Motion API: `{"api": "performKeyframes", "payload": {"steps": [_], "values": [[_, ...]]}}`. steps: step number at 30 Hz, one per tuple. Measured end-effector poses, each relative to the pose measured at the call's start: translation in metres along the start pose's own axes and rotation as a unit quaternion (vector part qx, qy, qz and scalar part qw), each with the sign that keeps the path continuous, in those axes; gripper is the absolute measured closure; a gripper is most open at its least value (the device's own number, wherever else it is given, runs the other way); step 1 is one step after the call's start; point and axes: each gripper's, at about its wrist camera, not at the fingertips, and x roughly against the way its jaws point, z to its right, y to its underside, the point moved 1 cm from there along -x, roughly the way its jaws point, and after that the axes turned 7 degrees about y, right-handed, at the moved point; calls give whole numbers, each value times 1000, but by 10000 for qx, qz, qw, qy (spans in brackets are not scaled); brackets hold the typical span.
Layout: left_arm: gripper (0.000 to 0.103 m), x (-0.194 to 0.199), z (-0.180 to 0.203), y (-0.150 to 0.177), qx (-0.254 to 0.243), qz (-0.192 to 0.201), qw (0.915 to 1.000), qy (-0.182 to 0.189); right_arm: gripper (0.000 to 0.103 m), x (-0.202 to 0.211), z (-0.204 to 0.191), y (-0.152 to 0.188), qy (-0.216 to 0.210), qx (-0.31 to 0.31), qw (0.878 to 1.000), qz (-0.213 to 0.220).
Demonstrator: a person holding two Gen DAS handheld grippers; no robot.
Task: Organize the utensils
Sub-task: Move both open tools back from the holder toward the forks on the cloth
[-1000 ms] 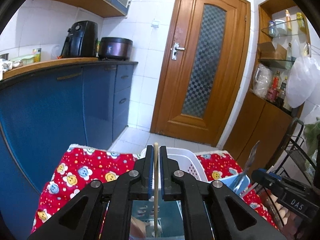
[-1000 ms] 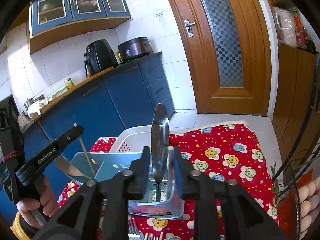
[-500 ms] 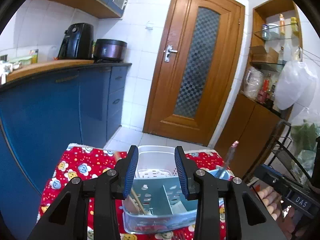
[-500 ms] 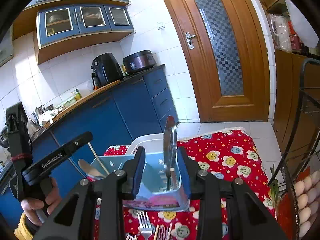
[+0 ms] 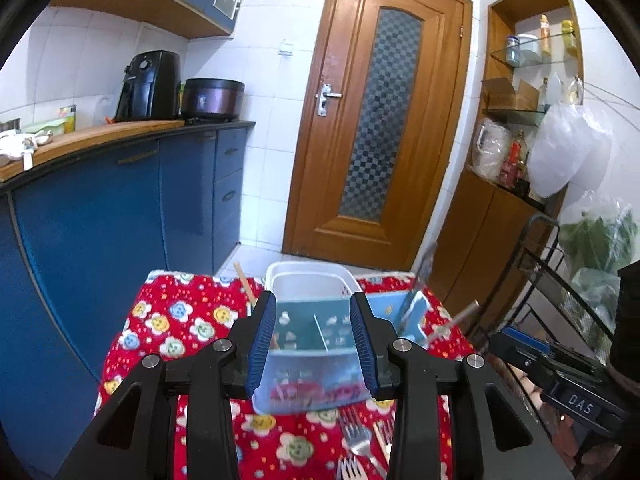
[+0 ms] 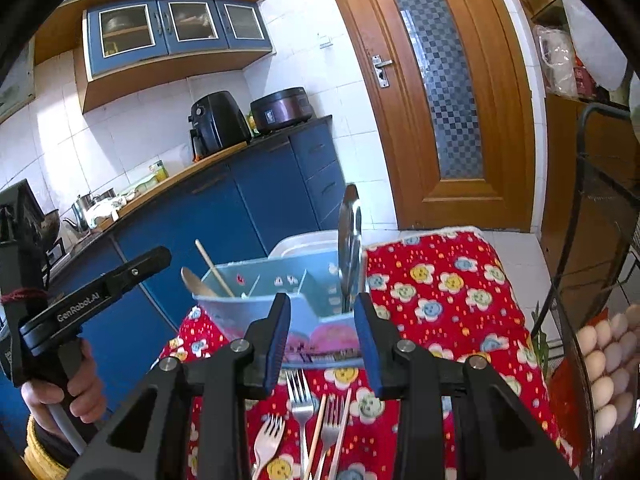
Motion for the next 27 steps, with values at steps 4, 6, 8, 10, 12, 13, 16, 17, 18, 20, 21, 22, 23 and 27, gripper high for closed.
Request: {"api": "performKeyframes", "payload": {"steps": [4, 6, 8, 10, 12, 13, 16, 17, 18, 20, 21, 22, 23, 27], "values": [[64, 10, 5, 14, -100, -140, 9998, -40, 67, 3, 5, 16, 42, -63, 9998, -184], [64, 12, 4, 21, -108, -221, 9997, -65, 67, 3, 8, 23, 46, -92, 9995, -293], [64, 13, 3, 28, -66, -318, 9995, -68, 67, 4, 11, 32, 110, -75, 9991, -406], [64, 13, 1, 36, 4, -434, 9990, -59, 67, 4, 12, 39, 142, -65, 9987, -494], [64, 11, -2, 44, 72, -541, 9985, -45, 67, 3, 14, 46, 159, -71, 9981, -590], [64, 10, -3, 48, 105, -599, 9981, -39, 67, 3, 15, 50, 168, -81, 9978, -631], [64, 4, -5, 62, 151, -771, 9969, -33, 67, -1, 18, 60, 182, -144, 9968, -759], [64, 2, -6, 67, 175, -833, 9964, -35, 67, -2, 19, 64, 177, -167, 9964, -817], [64, 0, -7, 71, 203, -893, 9958, -31, 67, -4, 20, 67, 186, -176, 9959, -869], [64, -4, -7, 79, 256, -984, 9948, -15, 67, -7, 22, 72, 212, -179, 9952, -940], [64, -5, -7, 82, 278, -1031, 9943, -7, 67, -8, 23, 75, 218, -188, 9948, -975], [64, -7, -8, 85, 291, -1066, 9939, -2, 67, -10, 23, 78, 224, -202, 9943, -1023], [64, -8, -8, 89, 300, -1110, 9934, 1, 67, -12, 24, 81, 227, -219, 9937, -1074], [64, -15, -8, 102, 370, -1304, 9908, 35, 67, -18, 25, 91, 233, -229, 9923, -1193]]}}
